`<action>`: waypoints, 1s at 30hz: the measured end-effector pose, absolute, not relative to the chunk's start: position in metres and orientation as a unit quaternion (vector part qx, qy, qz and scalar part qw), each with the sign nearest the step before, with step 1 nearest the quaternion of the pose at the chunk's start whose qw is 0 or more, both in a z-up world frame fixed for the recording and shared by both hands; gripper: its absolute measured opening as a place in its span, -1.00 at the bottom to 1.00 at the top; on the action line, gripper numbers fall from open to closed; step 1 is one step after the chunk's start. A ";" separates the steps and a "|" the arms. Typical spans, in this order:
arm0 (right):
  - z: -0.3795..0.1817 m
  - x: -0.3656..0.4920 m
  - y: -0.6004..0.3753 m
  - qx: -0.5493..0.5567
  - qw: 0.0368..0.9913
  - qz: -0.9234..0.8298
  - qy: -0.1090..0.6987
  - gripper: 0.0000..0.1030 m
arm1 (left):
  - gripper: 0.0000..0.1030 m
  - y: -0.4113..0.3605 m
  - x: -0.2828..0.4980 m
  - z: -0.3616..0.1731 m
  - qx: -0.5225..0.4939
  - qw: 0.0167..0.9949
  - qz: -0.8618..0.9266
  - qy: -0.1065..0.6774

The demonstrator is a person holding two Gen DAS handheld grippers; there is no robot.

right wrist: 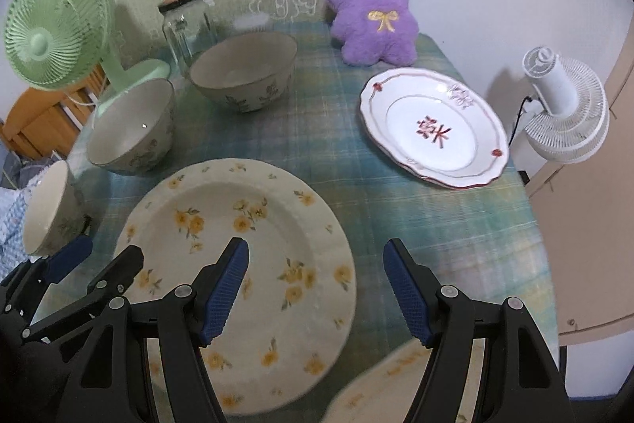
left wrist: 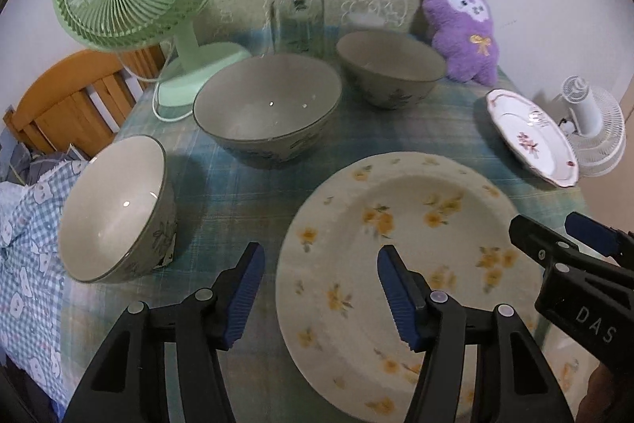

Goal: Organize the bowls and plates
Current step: 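Grasp the rim of the deep beaded-rim flowered plate with both grippers, then lift the deep plate with both grippers over the scalloped plate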

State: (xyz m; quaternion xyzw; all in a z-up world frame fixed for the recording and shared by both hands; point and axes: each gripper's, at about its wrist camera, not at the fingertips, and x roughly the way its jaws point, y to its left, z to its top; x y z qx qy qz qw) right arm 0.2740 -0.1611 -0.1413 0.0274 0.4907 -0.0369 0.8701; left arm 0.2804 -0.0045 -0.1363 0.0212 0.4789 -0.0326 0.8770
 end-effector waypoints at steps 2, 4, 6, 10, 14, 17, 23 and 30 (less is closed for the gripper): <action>-0.152 0.282 -0.160 0.030 0.865 -0.040 0.500 0.43 | 0.18 0.000 0.288 -0.145 0.021 0.873 -0.030 0.486; -0.162 0.289 -0.160 0.027 0.860 -0.044 0.508 0.43 | 0.18 0.002 0.292 -0.151 0.020 0.870 -0.030 0.491; -0.169 0.294 -0.160 0.024 0.857 -0.046 0.513 0.43 | 0.18 0.003 0.296 -0.157 0.020 0.868 -0.030 0.496; -0.181 0.301 -0.160 0.021 0.849 -0.047 0.527 0.43 | 0.14 0.004 0.301 -0.169 0.019 0.858 -0.033 0.512; -0.192 0.304 -0.160 0.029 0.839 -0.043 0.541 0.31 | 0.05 0.001 0.303 -0.172 0.011 0.855 -0.048 0.517; -0.197 0.304 -0.159 0.032 0.834 -0.045 0.549 0.28 | 0.06 -0.002 0.302 -0.172 0.014 0.856 -0.039 0.515; -0.198 0.305 -0.158 0.034 0.833 -0.045 0.550 0.28 | 0.06 -0.003 0.304 -0.173 0.011 0.854 -0.033 0.519; -0.193 0.308 -0.156 0.031 0.824 -0.048 0.564 0.28 | 0.06 0.000 0.302 -0.172 0.005 0.845 -0.033 0.534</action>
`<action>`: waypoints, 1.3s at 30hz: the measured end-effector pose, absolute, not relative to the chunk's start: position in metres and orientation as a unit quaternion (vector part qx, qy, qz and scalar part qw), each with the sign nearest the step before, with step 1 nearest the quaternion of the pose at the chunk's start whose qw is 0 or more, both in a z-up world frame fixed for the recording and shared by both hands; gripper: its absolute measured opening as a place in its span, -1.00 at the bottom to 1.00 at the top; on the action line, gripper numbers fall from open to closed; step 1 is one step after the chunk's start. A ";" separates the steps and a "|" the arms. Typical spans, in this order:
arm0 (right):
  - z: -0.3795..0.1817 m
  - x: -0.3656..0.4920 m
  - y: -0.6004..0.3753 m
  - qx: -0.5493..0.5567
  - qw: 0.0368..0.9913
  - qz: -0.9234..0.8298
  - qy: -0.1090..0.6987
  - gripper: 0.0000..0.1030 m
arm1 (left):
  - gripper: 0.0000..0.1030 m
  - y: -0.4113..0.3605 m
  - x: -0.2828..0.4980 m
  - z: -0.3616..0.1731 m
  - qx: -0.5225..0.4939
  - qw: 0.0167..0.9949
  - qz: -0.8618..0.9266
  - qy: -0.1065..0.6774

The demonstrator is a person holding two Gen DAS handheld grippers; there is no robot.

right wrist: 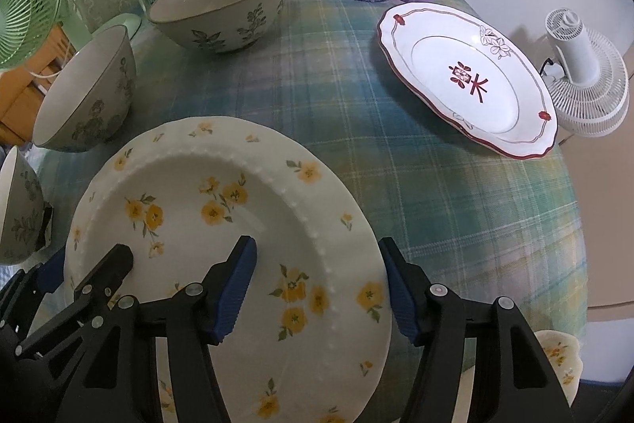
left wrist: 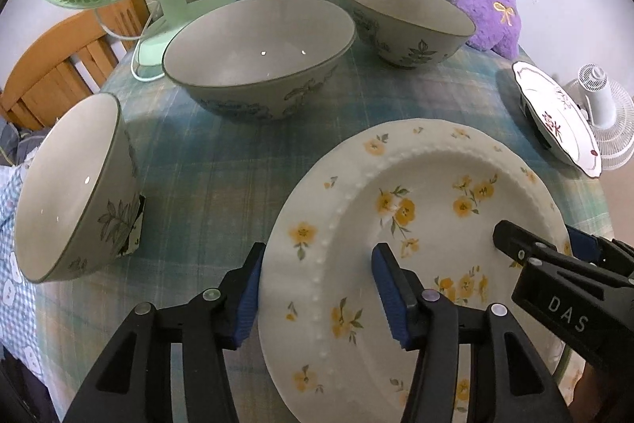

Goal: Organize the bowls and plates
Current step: 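Lift the deep plate with both grippers over the scalloped plate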

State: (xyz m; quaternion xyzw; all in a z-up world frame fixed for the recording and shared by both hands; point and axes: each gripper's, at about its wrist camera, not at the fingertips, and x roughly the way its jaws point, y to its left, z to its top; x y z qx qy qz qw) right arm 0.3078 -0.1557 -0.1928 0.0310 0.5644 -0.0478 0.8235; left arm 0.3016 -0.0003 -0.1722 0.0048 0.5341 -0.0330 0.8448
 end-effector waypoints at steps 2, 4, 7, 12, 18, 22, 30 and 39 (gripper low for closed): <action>-0.191 0.306 -0.155 0.032 0.821 -0.049 0.568 0.28 | 0.06 0.001 0.299 -0.171 0.002 0.842 -0.031 0.539; -0.189 0.303 -0.156 0.033 0.819 -0.051 0.570 0.28 | 0.06 0.001 0.296 -0.169 0.005 0.842 -0.032 0.539; -0.183 0.297 -0.156 0.036 0.818 -0.056 0.571 0.28 | 0.06 0.001 0.291 -0.163 0.005 0.842 -0.034 0.538; -0.168 0.285 -0.153 0.035 0.823 -0.067 0.563 0.28 | 0.06 0.002 0.280 -0.149 0.005 0.847 -0.045 0.529; -0.148 0.264 -0.156 0.042 0.831 -0.084 0.549 0.28 | 0.06 -0.005 0.265 -0.132 0.011 0.855 -0.058 0.516; -0.136 0.252 -0.161 0.047 0.836 -0.087 0.540 0.28 | 0.06 -0.014 0.251 -0.119 0.015 0.859 -0.060 0.508; -0.117 0.219 -0.184 0.049 0.843 -0.076 0.531 0.28 | 0.06 -0.038 0.221 -0.100 0.014 0.869 -0.048 0.493; -0.103 0.182 -0.227 0.050 0.848 -0.086 0.521 0.28 | 0.06 -0.082 0.188 -0.096 0.010 0.868 -0.056 0.493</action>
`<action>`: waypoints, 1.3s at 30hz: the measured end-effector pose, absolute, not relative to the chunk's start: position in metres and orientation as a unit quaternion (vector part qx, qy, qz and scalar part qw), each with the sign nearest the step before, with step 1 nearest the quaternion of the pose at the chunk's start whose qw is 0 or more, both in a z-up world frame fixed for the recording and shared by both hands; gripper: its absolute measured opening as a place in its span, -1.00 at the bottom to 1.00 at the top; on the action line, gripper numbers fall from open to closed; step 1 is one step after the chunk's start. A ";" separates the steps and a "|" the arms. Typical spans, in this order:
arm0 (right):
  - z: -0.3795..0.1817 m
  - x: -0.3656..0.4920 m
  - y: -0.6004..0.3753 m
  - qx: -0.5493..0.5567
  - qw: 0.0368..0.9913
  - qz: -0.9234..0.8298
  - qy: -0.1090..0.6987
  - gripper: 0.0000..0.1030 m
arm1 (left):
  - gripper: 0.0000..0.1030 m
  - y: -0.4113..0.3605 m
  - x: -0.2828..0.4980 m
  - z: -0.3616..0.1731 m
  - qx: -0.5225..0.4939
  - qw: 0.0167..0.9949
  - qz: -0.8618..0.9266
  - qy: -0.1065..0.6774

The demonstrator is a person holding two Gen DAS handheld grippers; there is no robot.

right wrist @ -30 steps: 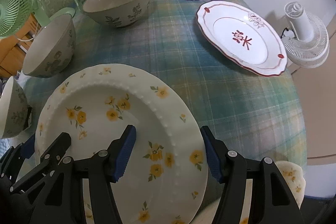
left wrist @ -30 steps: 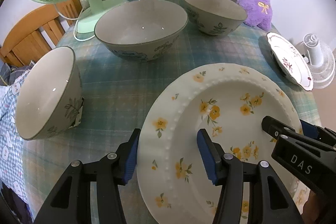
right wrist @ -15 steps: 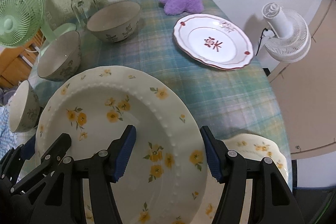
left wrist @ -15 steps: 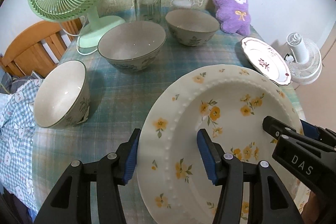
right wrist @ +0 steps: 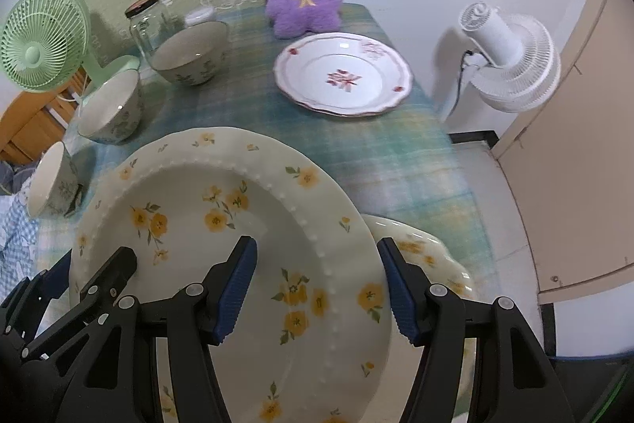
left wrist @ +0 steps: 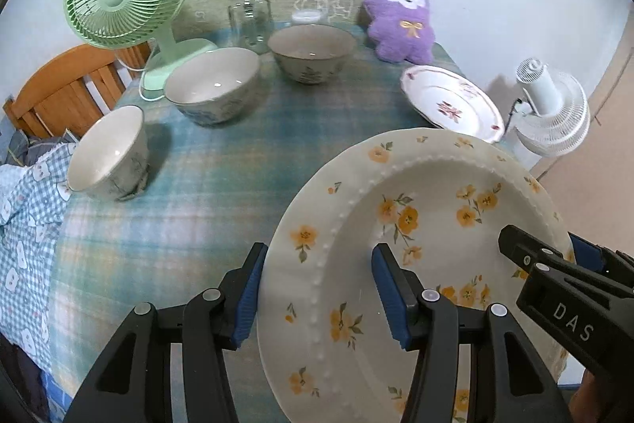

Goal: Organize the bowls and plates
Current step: 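Lift the deep plate with both grippers over the scalloped plate, then lower the deep plate onto the scalloped plate and open both grippers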

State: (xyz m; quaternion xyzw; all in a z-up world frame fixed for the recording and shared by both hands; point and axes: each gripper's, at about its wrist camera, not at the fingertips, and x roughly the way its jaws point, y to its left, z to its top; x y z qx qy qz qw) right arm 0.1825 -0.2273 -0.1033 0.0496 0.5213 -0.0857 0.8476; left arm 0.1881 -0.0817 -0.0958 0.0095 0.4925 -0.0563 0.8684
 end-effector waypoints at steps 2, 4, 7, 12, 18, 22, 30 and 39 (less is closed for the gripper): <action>-0.104 0.174 -0.239 0.051 0.846 -0.091 0.523 0.28 | 0.06 -0.092 0.182 -0.099 0.009 0.867 -0.060 0.495; -0.106 0.167 -0.249 0.052 0.845 -0.096 0.524 0.28 | 0.06 -0.103 0.175 -0.104 0.008 0.863 -0.064 0.500; -0.114 0.155 -0.266 0.055 0.839 -0.102 0.532 0.28 | 0.06 -0.118 0.166 -0.114 0.011 0.858 -0.066 0.510; -0.126 0.137 -0.286 0.053 0.832 -0.111 0.542 0.28 | 0.06 -0.138 0.153 -0.128 0.009 0.851 -0.069 0.521; -0.142 0.127 -0.305 0.050 0.823 -0.116 0.554 0.28 | 0.06 -0.156 0.145 -0.140 0.010 0.848 -0.064 0.525; -0.152 0.125 -0.314 0.053 0.818 -0.117 0.561 0.28 | 0.06 -0.166 0.144 -0.144 0.020 0.851 -0.056 0.521; -0.163 0.131 -0.327 0.059 0.813 -0.116 0.568 0.28 | 0.08 -0.182 0.148 -0.149 0.032 0.856 -0.041 0.514; -0.173 0.135 -0.342 0.076 0.807 -0.114 0.575 0.28 | 0.12 -0.193 0.152 -0.155 0.036 0.855 -0.029 0.516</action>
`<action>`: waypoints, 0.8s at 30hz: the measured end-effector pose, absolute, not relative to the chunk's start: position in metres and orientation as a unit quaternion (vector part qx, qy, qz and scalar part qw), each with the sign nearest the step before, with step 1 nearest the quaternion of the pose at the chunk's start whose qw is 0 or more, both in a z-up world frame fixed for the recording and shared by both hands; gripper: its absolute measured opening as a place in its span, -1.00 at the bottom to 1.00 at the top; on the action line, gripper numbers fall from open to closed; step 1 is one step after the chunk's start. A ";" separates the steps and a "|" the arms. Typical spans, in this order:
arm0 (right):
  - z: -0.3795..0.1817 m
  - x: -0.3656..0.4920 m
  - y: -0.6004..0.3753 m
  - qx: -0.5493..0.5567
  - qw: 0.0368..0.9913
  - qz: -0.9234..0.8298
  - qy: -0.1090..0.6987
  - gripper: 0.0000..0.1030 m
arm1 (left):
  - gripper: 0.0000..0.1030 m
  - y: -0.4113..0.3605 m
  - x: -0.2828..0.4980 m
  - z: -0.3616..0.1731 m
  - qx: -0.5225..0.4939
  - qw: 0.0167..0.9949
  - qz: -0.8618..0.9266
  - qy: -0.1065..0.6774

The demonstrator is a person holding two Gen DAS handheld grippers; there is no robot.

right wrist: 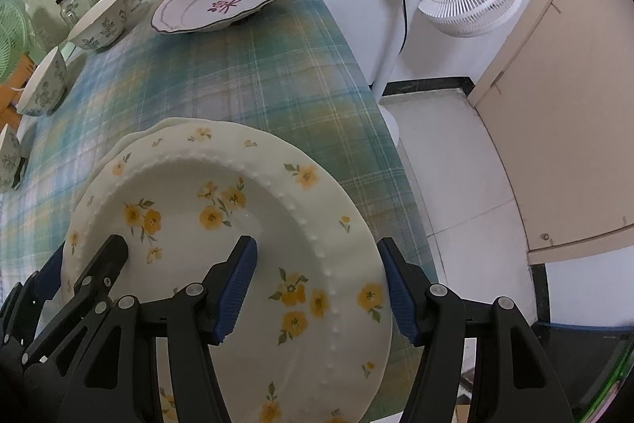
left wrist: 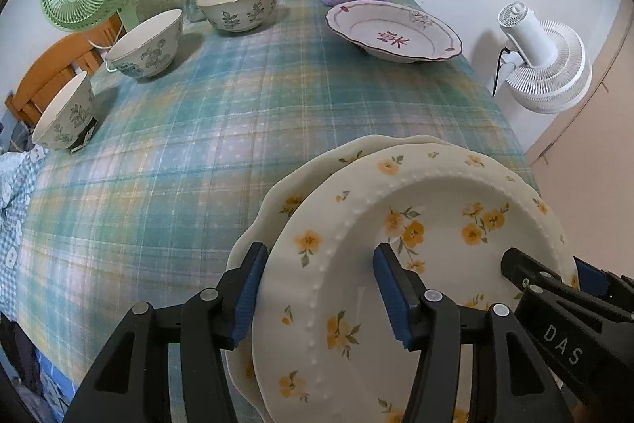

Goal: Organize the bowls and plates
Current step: 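Lower the deep plate onto the scalloped plate and open both grippers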

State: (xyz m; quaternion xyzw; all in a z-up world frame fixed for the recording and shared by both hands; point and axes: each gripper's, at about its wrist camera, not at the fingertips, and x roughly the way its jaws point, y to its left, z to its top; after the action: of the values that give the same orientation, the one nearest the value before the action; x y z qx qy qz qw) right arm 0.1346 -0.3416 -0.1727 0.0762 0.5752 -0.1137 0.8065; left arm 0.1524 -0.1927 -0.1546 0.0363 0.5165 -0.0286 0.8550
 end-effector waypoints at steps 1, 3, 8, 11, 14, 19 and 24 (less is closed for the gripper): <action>-0.173 0.135 -0.342 0.077 0.807 -0.113 0.575 0.28 | 0.15 -0.194 0.152 -0.155 0.040 0.856 -0.028 0.515; -0.175 0.136 -0.343 0.082 0.807 -0.110 0.574 0.28 | 0.19 -0.198 0.152 -0.156 0.051 0.856 -0.028 0.513; -0.177 0.135 -0.345 0.080 0.814 -0.106 0.565 0.27 | 0.25 -0.201 0.152 -0.157 0.063 0.860 -0.028 0.506; -0.177 0.133 -0.344 0.078 0.817 -0.104 0.562 0.27 | 0.26 -0.202 0.151 -0.157 0.070 0.860 -0.028 0.505; -0.176 0.134 -0.342 0.069 0.823 -0.094 0.556 0.20 | 0.26 -0.211 0.148 -0.156 0.123 0.863 -0.014 0.490; -0.176 0.135 -0.339 0.061 0.823 -0.097 0.556 0.20 | 0.26 -0.206 0.148 -0.159 0.113 0.862 -0.011 0.495; -0.179 0.137 -0.335 0.065 0.823 -0.090 0.558 0.22 | 0.33 -0.197 0.151 -0.156 0.106 0.863 -0.001 0.494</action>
State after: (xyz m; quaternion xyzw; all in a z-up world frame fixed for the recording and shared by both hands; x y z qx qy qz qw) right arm 0.1373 -0.3351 -0.1795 0.0651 0.5578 -0.0898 0.8225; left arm 0.1509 -0.1972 -0.1564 0.1055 0.4936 -0.0007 0.8633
